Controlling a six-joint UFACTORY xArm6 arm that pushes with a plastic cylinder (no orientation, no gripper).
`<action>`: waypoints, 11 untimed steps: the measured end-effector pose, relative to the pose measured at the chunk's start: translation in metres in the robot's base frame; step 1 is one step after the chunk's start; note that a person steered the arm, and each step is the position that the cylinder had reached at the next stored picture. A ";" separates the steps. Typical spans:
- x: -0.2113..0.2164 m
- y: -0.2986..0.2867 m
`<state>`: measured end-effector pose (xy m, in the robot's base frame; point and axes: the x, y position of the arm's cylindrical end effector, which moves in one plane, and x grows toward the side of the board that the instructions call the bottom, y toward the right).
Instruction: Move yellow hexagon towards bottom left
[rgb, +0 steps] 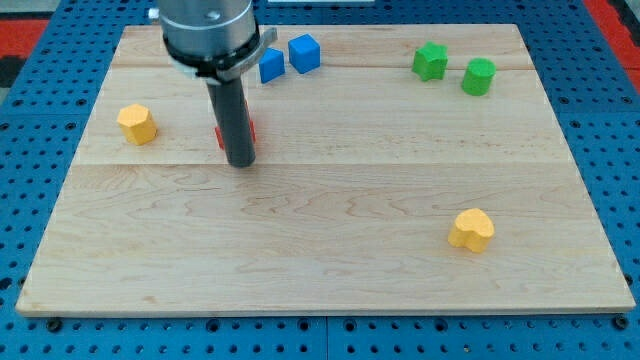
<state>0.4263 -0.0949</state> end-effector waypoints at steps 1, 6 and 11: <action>-0.023 -0.008; -0.076 -0.106; 0.020 -0.146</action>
